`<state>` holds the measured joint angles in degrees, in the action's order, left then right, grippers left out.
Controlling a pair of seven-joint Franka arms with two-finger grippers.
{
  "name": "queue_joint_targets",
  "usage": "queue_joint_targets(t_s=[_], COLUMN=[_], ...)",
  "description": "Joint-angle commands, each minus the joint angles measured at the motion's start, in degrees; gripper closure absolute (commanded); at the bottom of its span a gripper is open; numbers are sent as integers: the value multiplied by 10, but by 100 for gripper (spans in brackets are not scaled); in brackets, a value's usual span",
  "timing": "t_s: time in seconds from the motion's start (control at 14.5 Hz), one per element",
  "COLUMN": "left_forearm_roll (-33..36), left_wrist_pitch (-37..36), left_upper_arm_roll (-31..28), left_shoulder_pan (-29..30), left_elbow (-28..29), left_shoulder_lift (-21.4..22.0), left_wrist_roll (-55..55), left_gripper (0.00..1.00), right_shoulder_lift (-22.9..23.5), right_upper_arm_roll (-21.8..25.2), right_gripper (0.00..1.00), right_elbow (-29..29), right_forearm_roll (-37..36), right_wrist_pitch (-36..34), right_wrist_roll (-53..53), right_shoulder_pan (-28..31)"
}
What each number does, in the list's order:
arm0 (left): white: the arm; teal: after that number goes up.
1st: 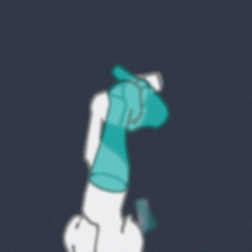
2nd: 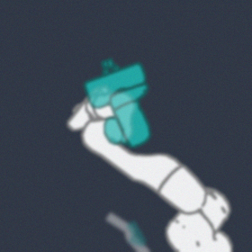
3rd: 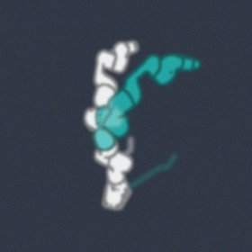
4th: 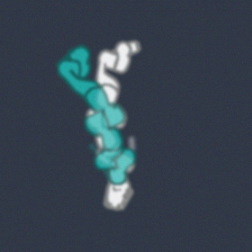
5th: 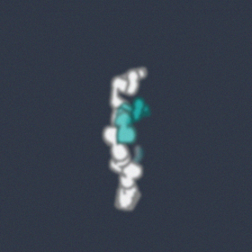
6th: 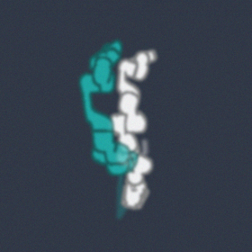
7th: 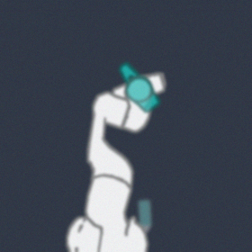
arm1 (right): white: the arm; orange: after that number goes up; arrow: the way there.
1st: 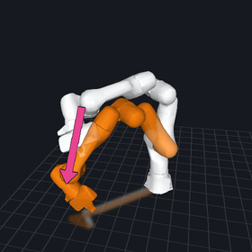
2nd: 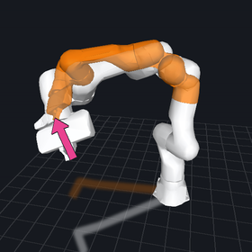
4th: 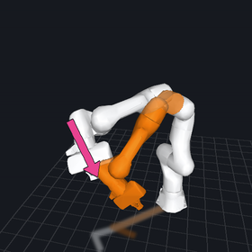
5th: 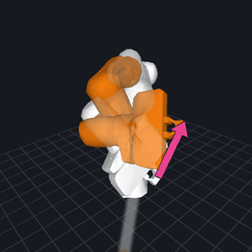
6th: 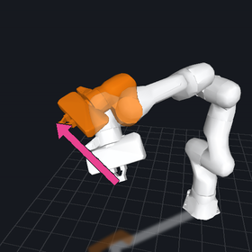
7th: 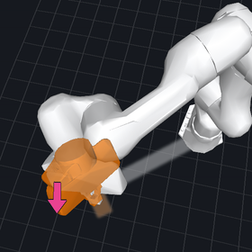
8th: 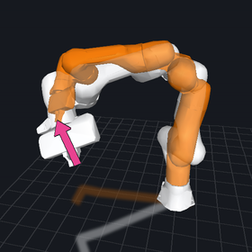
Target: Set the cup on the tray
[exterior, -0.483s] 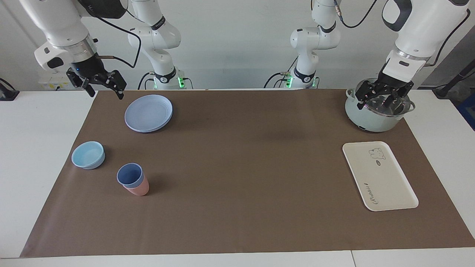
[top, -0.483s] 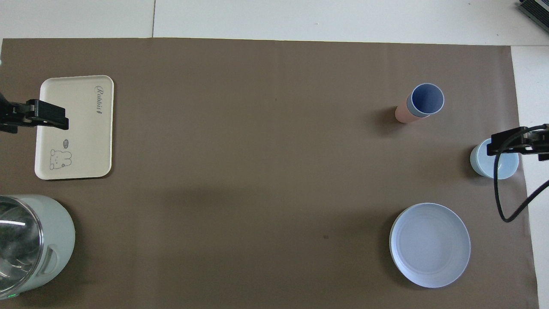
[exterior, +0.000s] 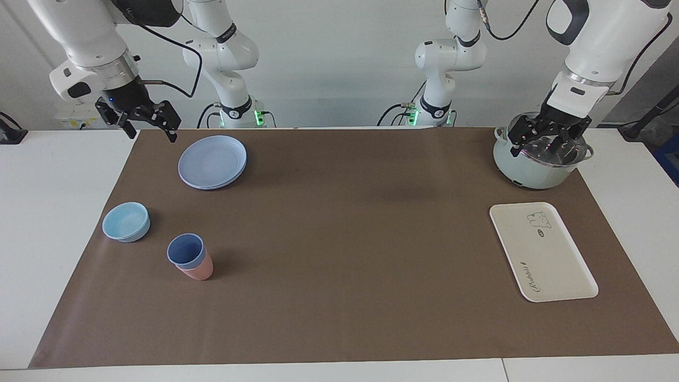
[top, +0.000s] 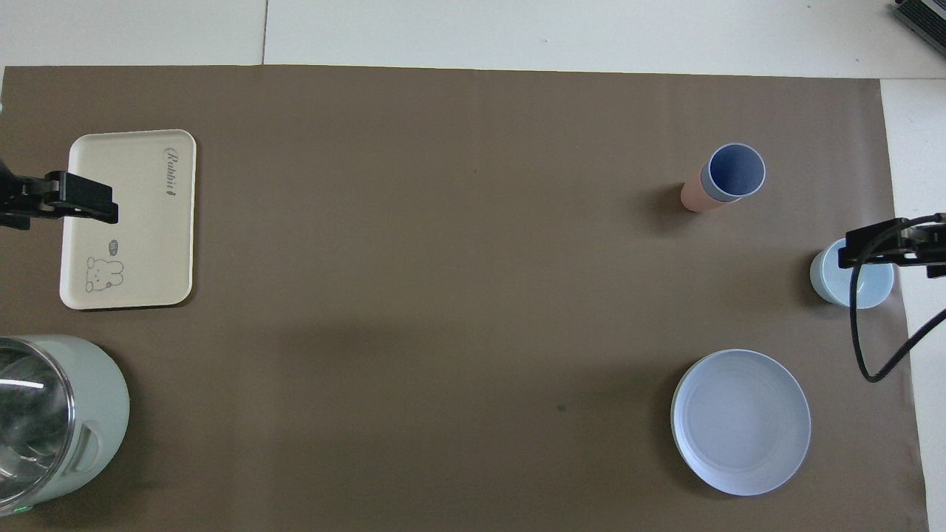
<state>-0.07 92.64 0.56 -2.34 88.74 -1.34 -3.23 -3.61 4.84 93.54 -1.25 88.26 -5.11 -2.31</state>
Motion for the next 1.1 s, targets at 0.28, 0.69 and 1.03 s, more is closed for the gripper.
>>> queue_joint_targets(t_s=[0.28,0.69,1.03], left_forearm_roll=[-6,-7,-7], left_wrist_pitch=[3,4,5], left_upper_arm_roll=[2,2,2], left_shoulder_pan=[4,4,5], left_elbow=[11,13,13], left_shoulder_lift=[9,9,9], left_wrist_roll=[36,74,71], left_gripper=[0,0,0], right_shoulder_lift=[-14,-10,57], right_upper_arm_roll=[0,1,1], right_gripper=[0,0,0], right_elbow=[43,131,160], right_forearm_roll=[5,102,290], right_wrist_pitch=[74,229,287], right_wrist_roll=[114,425,742], right_shoulder_pan=[21,97,166])
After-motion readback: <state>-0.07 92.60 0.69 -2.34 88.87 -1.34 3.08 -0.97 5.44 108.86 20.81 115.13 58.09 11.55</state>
